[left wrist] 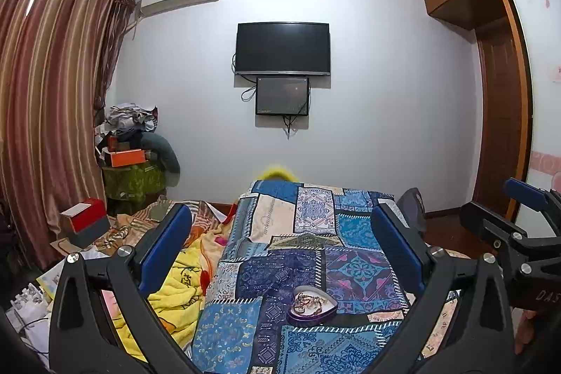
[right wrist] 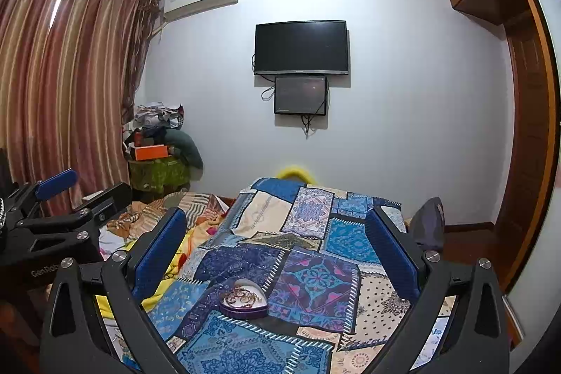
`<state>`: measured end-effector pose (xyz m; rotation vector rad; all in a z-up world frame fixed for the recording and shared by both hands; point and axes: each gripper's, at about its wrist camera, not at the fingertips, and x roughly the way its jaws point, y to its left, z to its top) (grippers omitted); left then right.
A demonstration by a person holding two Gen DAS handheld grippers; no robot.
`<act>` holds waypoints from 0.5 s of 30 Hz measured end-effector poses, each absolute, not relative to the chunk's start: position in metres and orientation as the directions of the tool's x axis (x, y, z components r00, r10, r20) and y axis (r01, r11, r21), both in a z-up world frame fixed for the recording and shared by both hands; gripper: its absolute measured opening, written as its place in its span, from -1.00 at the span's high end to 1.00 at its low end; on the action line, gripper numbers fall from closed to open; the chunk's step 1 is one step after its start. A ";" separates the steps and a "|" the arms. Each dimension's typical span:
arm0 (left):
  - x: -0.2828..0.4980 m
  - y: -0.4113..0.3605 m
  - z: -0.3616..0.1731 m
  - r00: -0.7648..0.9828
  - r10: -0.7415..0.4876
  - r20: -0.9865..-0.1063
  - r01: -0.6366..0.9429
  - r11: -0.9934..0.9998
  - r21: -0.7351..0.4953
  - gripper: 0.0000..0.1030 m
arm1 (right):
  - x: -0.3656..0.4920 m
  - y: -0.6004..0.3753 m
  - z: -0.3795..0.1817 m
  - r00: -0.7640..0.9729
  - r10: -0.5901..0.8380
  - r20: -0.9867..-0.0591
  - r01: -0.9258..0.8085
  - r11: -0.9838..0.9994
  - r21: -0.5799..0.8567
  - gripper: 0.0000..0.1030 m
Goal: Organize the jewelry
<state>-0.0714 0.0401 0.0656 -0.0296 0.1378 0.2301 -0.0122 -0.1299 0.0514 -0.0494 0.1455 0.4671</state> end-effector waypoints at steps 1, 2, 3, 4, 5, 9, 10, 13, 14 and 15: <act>-0.071 0.040 0.065 0.964 0.225 -0.140 -0.229 0.973 -0.012 -0.99 | -0.012 -0.130 0.052 0.882 0.446 -0.153 -0.453 0.892 -0.013 -0.96; -0.071 0.039 0.065 0.964 0.225 -0.141 -0.229 0.973 -0.011 -0.99 | -0.012 -0.130 0.052 0.881 0.446 -0.155 -0.453 0.891 -0.012 -0.96; -0.071 0.039 0.064 0.964 0.225 -0.141 -0.228 0.974 -0.011 -0.99 | -0.012 -0.131 0.052 0.881 0.446 -0.157 -0.453 0.891 -0.010 -0.96; -0.070 0.039 0.064 0.964 0.224 -0.143 -0.227 0.974 -0.011 -0.99 | -0.012 -0.131 0.052 0.881 0.446 -0.159 -0.453 0.891 -0.009 -0.96; -0.070 0.039 0.064 0.964 0.223 -0.144 -0.227 0.974 -0.010 -0.99 | -0.012 -0.131 0.051 0.881 0.445 -0.161 -0.452 0.892 -0.009 -0.96; -0.070 0.039 0.065 0.965 0.219 -0.148 -0.223 0.975 -0.012 -0.99 | -0.012 -0.132 0.052 0.881 0.444 -0.162 -0.451 0.893 -0.009 -0.96; -0.070 0.039 0.064 0.965 0.218 -0.148 -0.222 0.975 -0.012 -0.99 | -0.012 -0.132 0.051 0.881 0.444 -0.163 -0.451 0.893 -0.008 -0.96; -0.070 0.040 0.065 0.965 0.216 -0.148 -0.220 0.975 -0.012 -0.99 | -0.010 -0.133 0.052 0.881 0.443 -0.166 -0.450 0.893 -0.004 -0.96; -0.070 0.039 0.064 0.965 0.215 -0.149 -0.219 0.976 -0.012 -0.99 | -0.010 -0.133 0.052 0.881 0.443 -0.167 -0.450 0.893 -0.004 -0.96; -0.069 0.039 0.064 0.965 0.214 -0.149 -0.218 0.976 -0.012 -0.99 | -0.010 -0.133 0.052 0.881 0.443 -0.167 -0.450 0.893 -0.004 -0.96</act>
